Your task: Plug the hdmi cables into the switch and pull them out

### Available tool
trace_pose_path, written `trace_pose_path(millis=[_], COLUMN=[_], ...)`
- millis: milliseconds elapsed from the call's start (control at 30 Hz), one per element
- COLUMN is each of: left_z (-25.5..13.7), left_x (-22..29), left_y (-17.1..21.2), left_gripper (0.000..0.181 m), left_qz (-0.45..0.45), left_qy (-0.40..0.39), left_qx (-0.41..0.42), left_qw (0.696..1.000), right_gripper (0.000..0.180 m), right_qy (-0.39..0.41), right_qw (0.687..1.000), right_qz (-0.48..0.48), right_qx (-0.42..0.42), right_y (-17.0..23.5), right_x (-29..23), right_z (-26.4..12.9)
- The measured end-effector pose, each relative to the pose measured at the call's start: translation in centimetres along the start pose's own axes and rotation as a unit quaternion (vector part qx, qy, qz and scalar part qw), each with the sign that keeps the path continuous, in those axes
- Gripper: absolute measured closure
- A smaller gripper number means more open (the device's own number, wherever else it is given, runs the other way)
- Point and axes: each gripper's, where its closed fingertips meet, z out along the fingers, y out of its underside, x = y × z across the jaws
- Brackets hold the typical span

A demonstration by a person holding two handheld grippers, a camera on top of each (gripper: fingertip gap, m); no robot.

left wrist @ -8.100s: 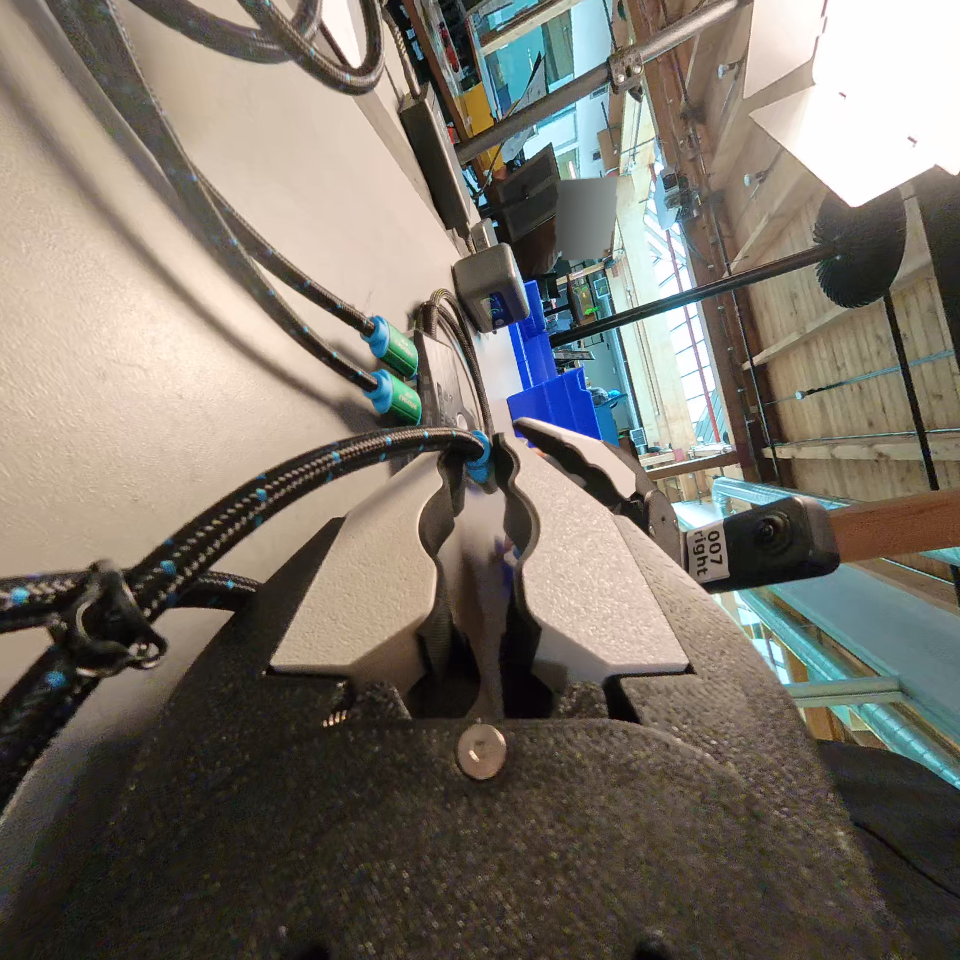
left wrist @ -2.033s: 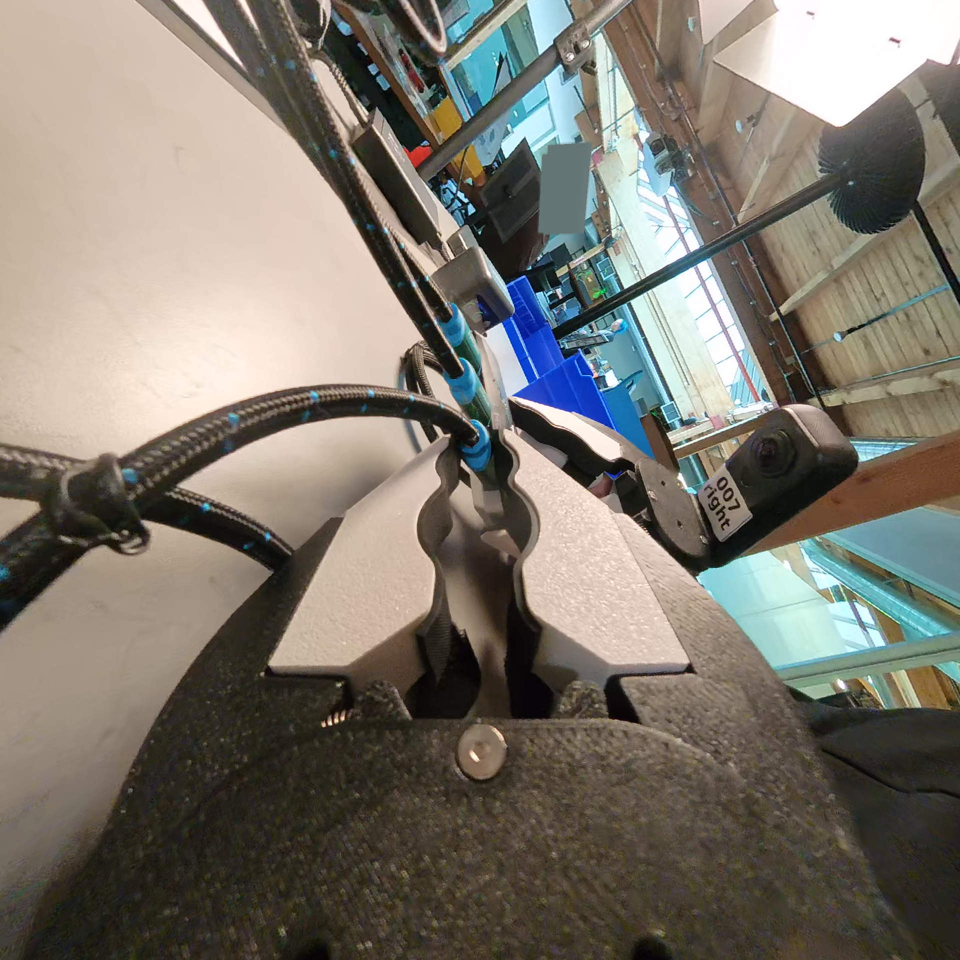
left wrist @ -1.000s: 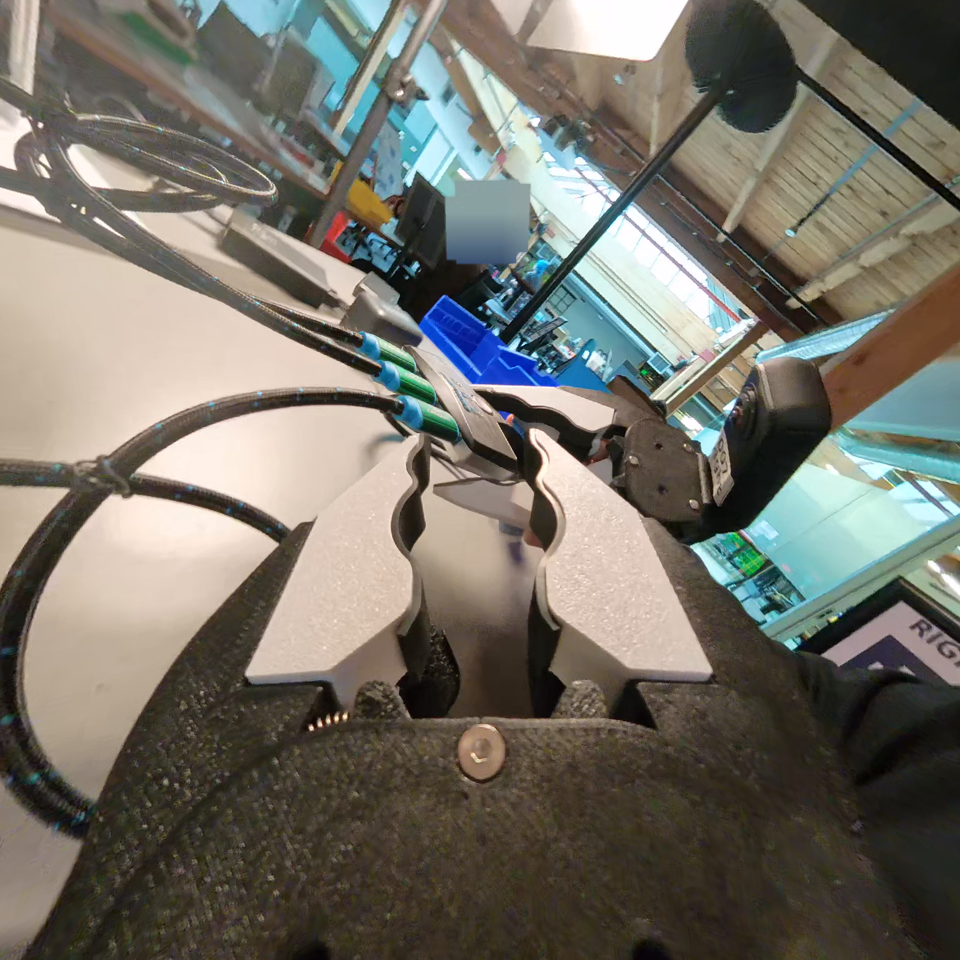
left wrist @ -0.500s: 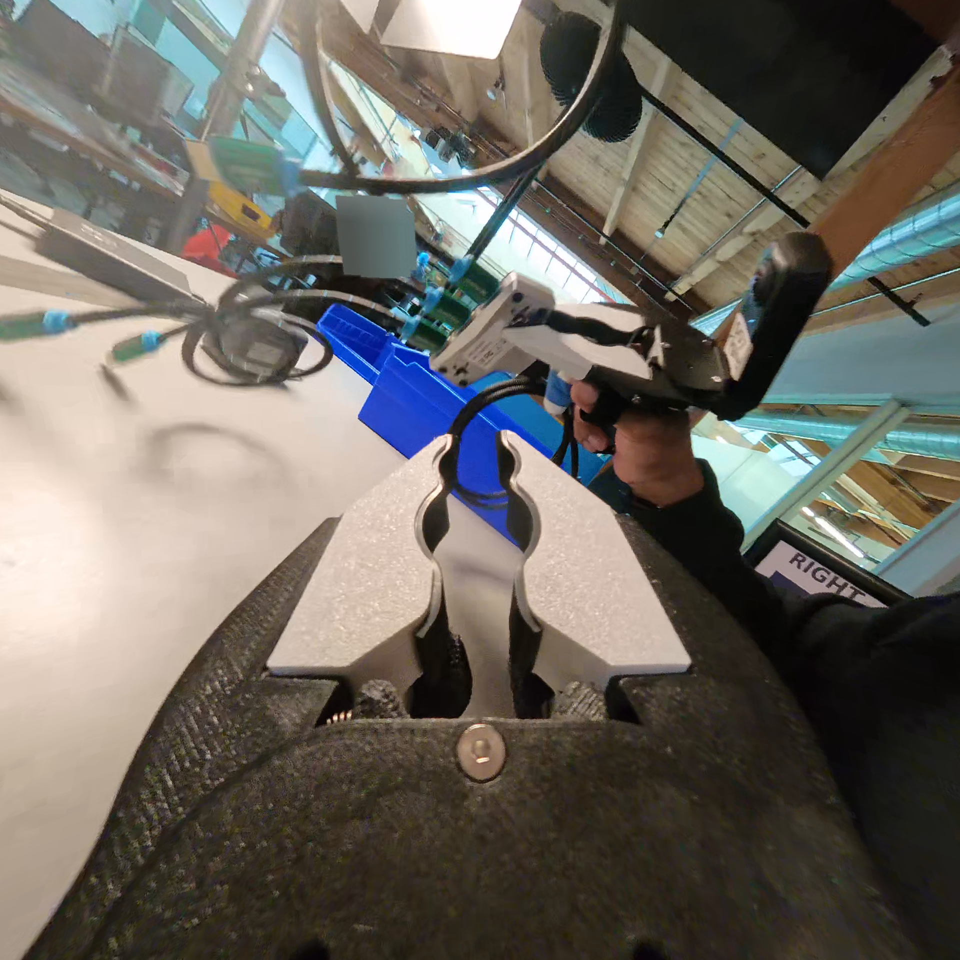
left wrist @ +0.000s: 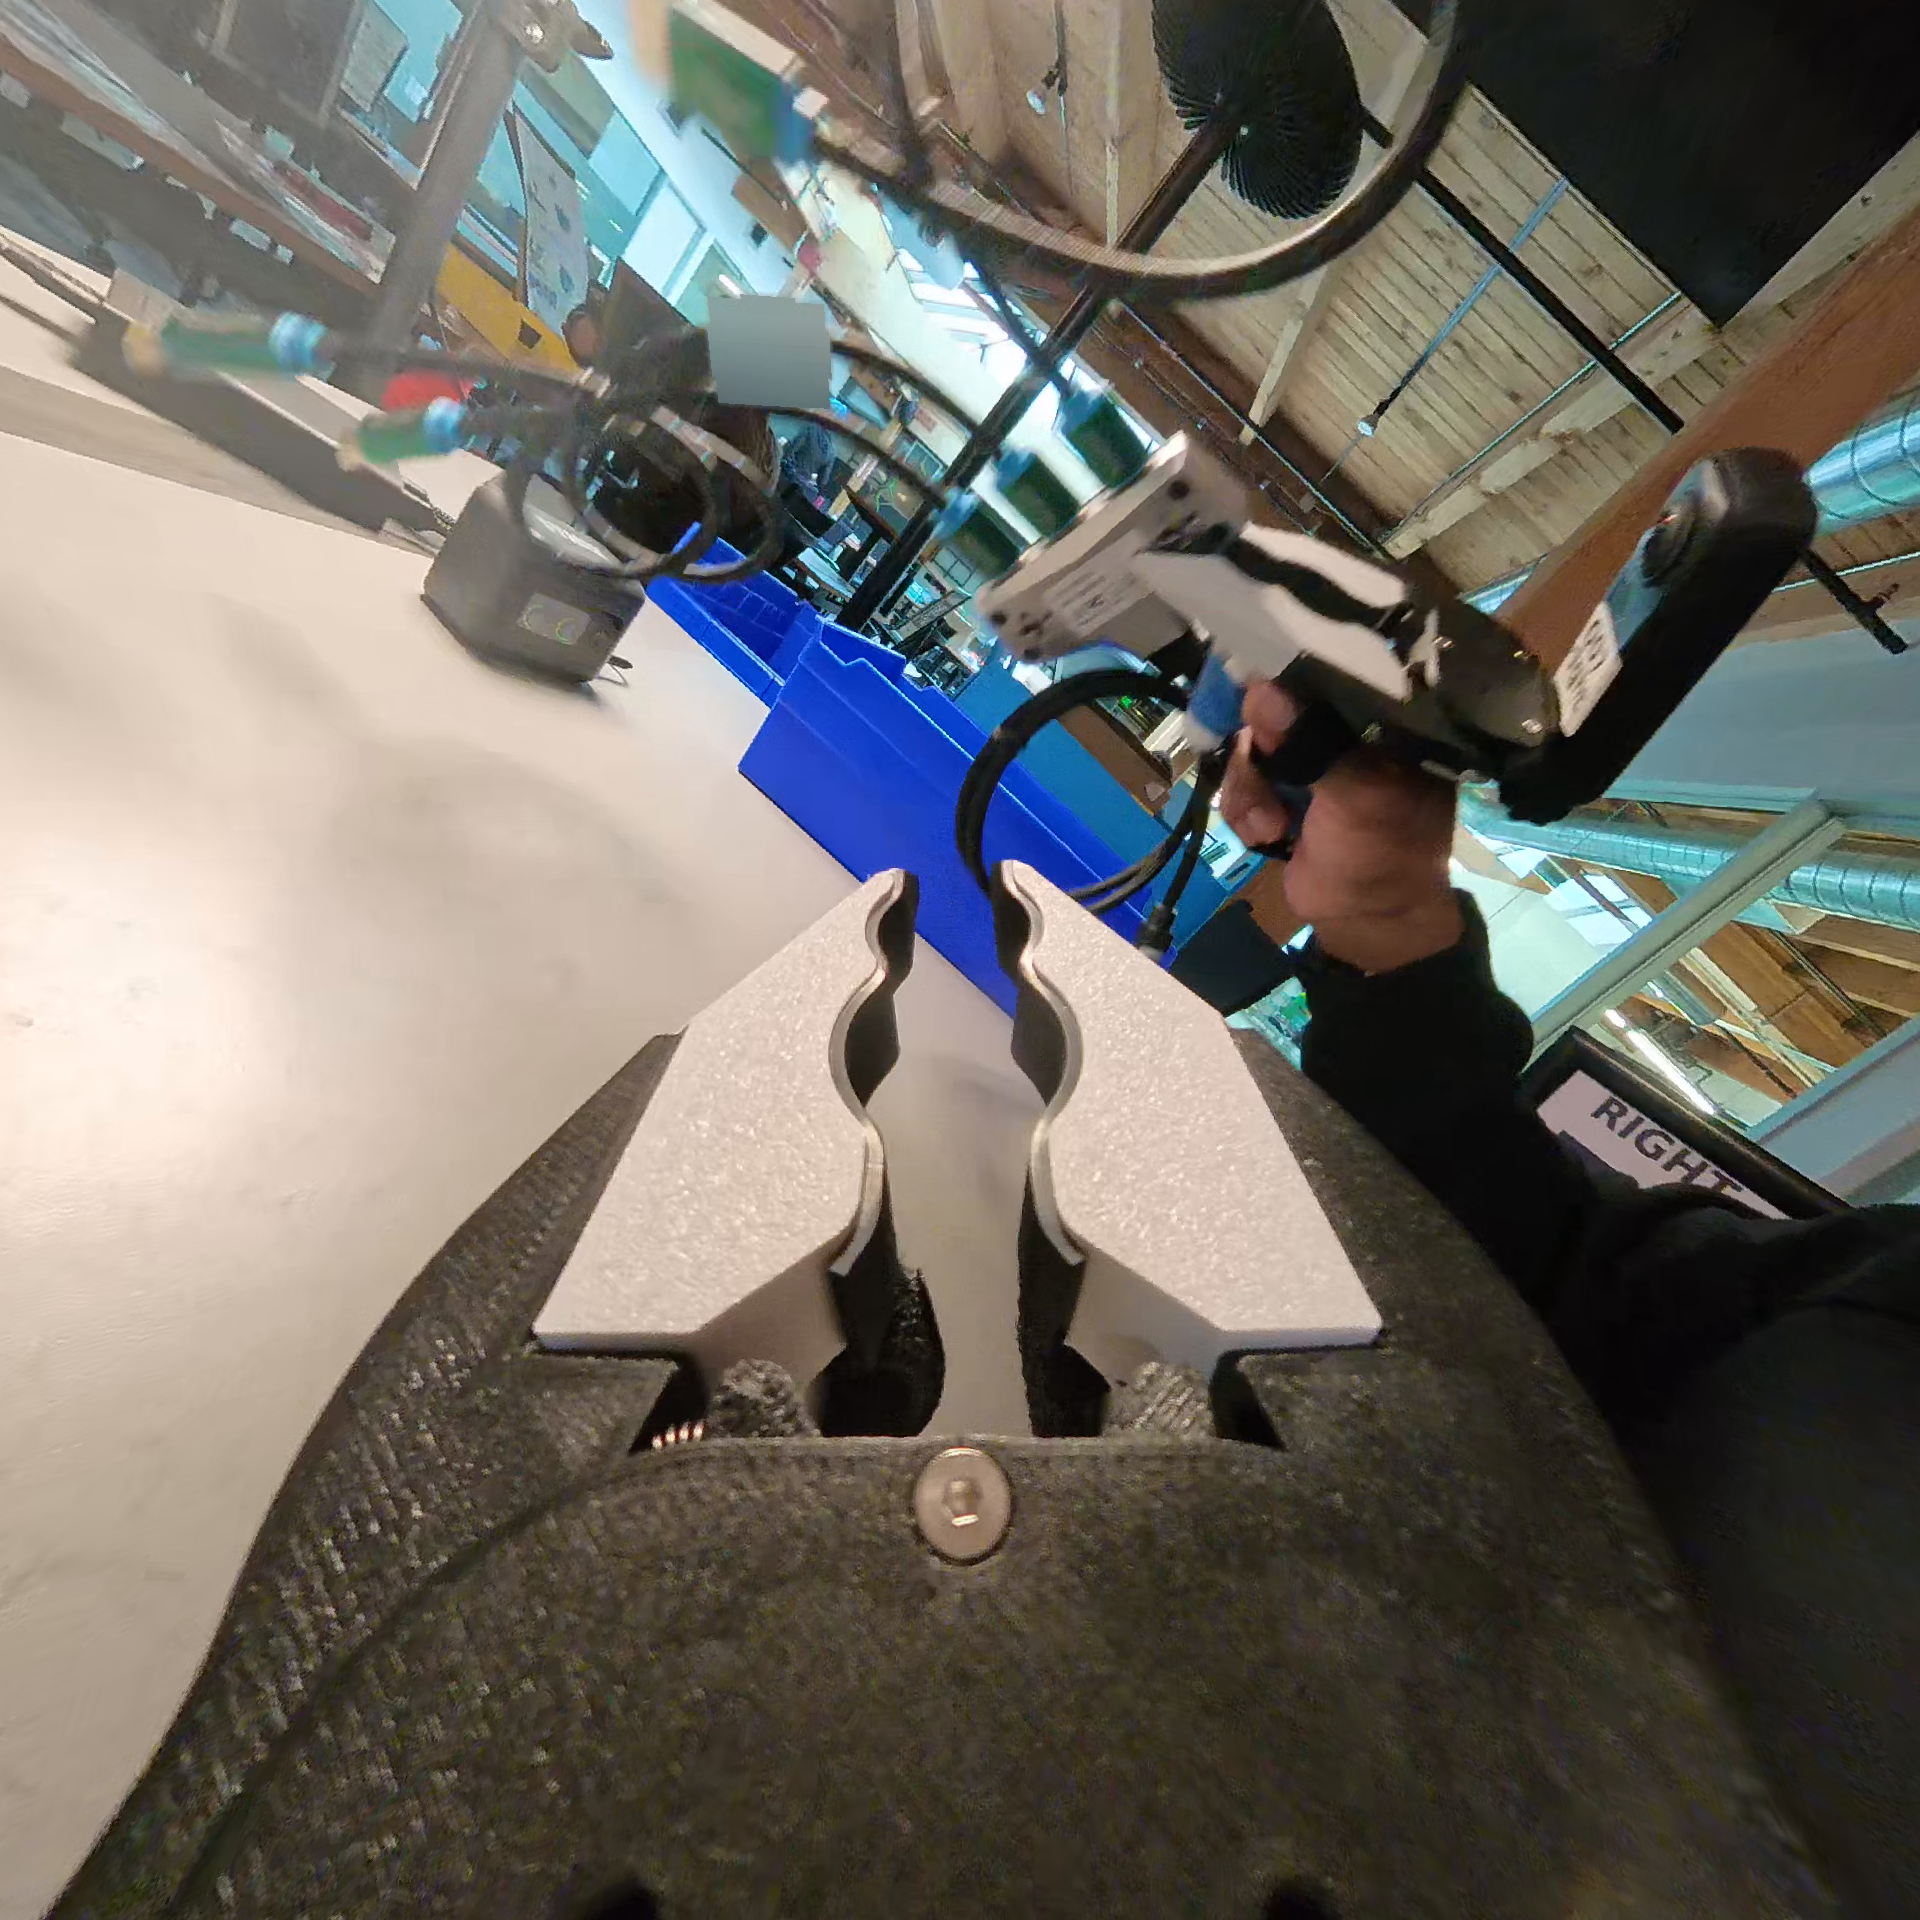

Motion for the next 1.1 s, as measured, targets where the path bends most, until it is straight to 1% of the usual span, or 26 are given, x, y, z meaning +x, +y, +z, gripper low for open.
trace_pose_path(millis=[133, 233, 367, 500, 600, 733, 833, 933, 1100], left_z=[0.0, -0.1, 0.1, 0.2, 0.3, 0.4, 0.4, 0.5, 0.5], left_x=[0.0, 0.1, 0.0, -0.1, -0.3, -0.7, -0.7, -0.6, -0.6], left_y=[0.1, 0.0, 0.4, 0.9, 1.1, 1.5, 1.5, 1.6, 1.7], left_gripper=[0.165, 0.165, 0.165, 0.165, 0.165, 0.165, 0.165, 0.165, 0.165], left_qz=[0.0, -0.001, -0.004, 0.002, 0.009, 0.006, 0.007, 0.008, 0.008], left_qy=[-0.001, -0.001, -0.002, -0.004, -0.009, -0.013, -0.012, -0.011, -0.011], left_qx=[-0.002, -0.002, -0.007, -0.015, -0.019, -0.024, -0.026, -0.029, -0.03], left_qw=[1.0, 1.0, 1.0, 1.0, 1.0, 1.0, 1.0, 0.999, 0.999], right_gripper=[0.157, 0.158, 0.158, 0.158, 0.157, 0.157, 0.156, 0.151, 0.148], right_qy=[0.064, 0.121, 0.184, 0.214, 0.202, 0.149, 0.107, 0.075, 0.036], right_qw=[0.998, 0.992, 0.981, 0.97, 0.964, 0.961, 0.961, 0.959, 0.957], right_qz=[0.005, 0.018, 0.054, 0.113, 0.159, 0.19, 0.183, 0.144, 0.103], right_qx=[0.011, 0.002, -0.014, -0.034, -0.07, -0.134, -0.176, -0.231, -0.269], right_y=[-1.1, 0.3, 4.7, 10.9, 16.0, 21.0, 22.7, 24.0, 24.3], right_x=[5.8, 10.2, 14.1, 15.1, 14.2, 12.1, 10.7, 9.4, 7.7], right_z=[-3.3, -5.7, -7.7, -8.1, -7.5, -6.4, -5.7, -5.0, -3.9])
